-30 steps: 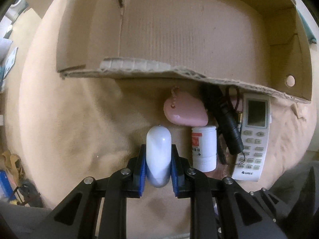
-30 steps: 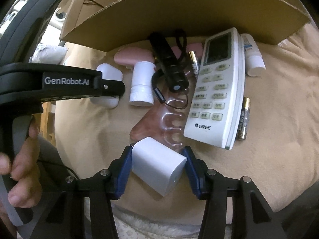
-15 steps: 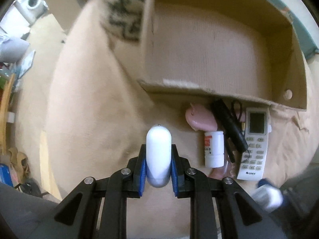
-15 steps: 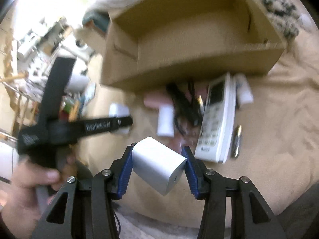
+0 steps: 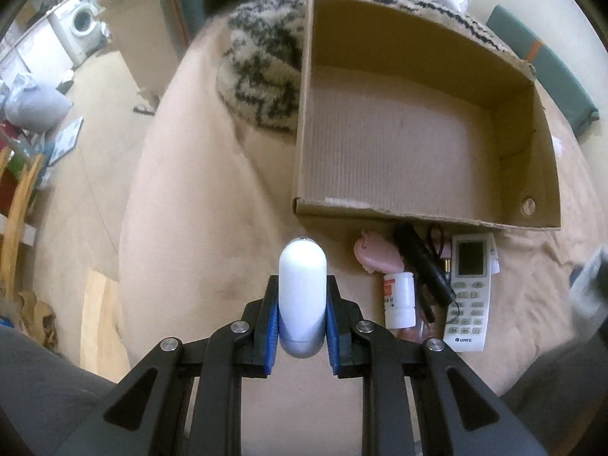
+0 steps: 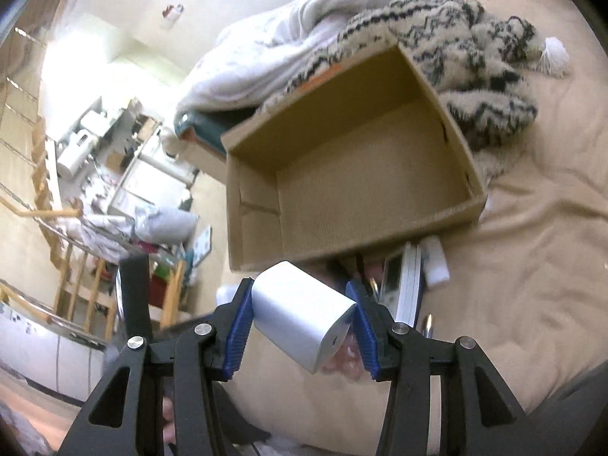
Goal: Organize rigid objects
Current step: 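Carry the earbud case and charger into the box and open both tools, then move both tools back toward the remaining items beside the box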
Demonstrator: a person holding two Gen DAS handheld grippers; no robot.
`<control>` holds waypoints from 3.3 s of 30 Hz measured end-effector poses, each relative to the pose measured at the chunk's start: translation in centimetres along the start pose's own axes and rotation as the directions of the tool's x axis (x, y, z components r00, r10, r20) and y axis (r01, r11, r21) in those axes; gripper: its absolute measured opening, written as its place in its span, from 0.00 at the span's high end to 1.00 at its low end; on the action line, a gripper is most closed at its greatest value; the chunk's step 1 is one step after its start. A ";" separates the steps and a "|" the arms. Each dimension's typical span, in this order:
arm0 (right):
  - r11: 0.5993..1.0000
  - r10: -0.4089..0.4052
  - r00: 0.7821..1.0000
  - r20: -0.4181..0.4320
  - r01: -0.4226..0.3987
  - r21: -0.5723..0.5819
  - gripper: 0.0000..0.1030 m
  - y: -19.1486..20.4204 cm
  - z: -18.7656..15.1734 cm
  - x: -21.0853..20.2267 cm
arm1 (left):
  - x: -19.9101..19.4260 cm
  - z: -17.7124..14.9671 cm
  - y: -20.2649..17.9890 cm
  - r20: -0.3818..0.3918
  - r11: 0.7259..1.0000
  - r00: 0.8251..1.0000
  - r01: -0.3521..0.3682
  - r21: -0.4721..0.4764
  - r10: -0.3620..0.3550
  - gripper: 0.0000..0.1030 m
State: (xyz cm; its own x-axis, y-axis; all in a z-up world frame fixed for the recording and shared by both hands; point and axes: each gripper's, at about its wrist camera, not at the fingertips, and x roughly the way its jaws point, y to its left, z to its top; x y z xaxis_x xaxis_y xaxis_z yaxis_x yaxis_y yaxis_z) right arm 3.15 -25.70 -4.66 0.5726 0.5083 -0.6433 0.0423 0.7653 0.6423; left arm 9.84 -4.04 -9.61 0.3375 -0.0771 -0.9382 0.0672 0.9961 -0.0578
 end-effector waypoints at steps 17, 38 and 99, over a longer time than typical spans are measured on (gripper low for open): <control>0.998 -0.015 1.000 0.007 0.015 0.057 0.50 -3.5 7.7 3.4 | -2.6 6.1 -1.1 0.121 0.998 0.992 0.024 0.055 -0.030 0.82; 0.955 -0.288 0.951 -0.116 0.276 -0.110 0.50 -4.3 7.8 11.9 | 5.2 9.9 -4.4 0.148 0.978 0.987 -0.092 0.190 0.065 0.82; 0.971 -0.207 0.969 0.133 0.220 -0.094 0.00 -0.8 7.8 5.2 | -1.2 6.0 -3.2 0.174 0.994 0.983 0.032 0.101 -0.050 0.29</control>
State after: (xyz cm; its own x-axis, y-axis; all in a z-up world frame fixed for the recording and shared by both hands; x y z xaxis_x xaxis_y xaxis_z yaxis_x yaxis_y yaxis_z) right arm 12.48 -26.75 -5.33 0.6555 0.2816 -0.7008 0.0899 0.8922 0.4426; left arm 14.89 -7.44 -6.25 0.4922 -0.1330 -0.8602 0.1728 0.9835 -0.0532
